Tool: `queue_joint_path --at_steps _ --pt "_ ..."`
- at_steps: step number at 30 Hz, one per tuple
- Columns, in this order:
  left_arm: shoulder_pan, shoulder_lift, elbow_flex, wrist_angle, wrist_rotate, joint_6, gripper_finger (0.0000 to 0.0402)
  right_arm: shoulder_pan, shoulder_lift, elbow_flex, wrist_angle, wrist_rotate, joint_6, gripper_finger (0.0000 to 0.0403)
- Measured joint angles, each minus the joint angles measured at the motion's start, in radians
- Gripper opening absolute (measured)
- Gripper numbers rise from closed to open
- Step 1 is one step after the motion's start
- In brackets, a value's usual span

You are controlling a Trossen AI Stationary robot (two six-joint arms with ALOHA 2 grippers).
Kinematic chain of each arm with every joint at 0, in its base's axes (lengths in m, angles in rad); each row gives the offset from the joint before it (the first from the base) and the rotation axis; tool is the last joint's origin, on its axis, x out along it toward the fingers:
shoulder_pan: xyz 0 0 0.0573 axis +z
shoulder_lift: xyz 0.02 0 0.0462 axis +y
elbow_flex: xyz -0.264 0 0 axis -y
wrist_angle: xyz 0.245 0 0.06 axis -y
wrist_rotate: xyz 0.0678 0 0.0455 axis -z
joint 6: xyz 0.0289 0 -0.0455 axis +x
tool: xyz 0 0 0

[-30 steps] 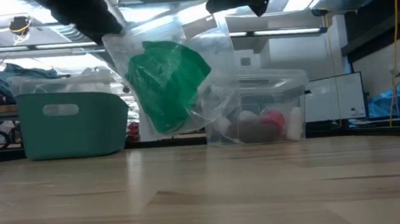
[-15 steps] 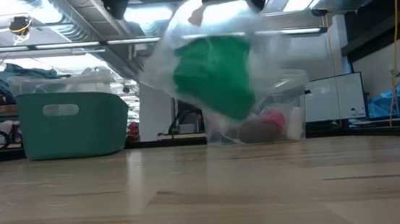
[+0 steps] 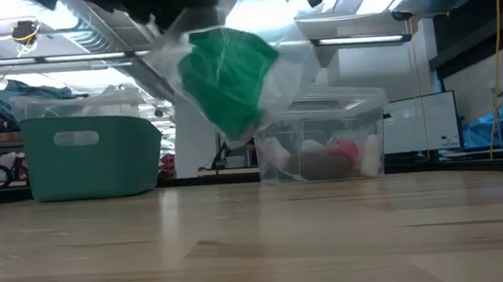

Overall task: Roll bandage
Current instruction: Put the transparent zip bag into the green bin

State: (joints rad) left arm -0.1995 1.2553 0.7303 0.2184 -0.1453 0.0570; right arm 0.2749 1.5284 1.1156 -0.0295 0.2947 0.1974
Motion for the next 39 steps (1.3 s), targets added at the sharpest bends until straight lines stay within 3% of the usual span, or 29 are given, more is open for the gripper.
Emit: queue_joint_path --at_steps 5,13,15,39 --pt "0.025 0.026 0.000 0.010 -0.002 0.017 0.0166 0.000 0.000 0.000 0.034 0.000 -0.001 0.0005" --pt "0.025 -0.004 0.000 0.001 -0.001 0.051 0.0025 0.000 0.000 0.000 0.037 0.000 -0.001 0.0005" --pt "0.025 -0.012 0.000 -0.001 -0.001 0.050 0.0008 0.000 0.000 0.000 0.037 0.000 -0.001 0.0005" --pt "0.028 -0.105 0.001 -0.080 -0.023 0.056 0.0000 -0.001 0.000 0.000 0.082 -0.079 0.083 0.0005"
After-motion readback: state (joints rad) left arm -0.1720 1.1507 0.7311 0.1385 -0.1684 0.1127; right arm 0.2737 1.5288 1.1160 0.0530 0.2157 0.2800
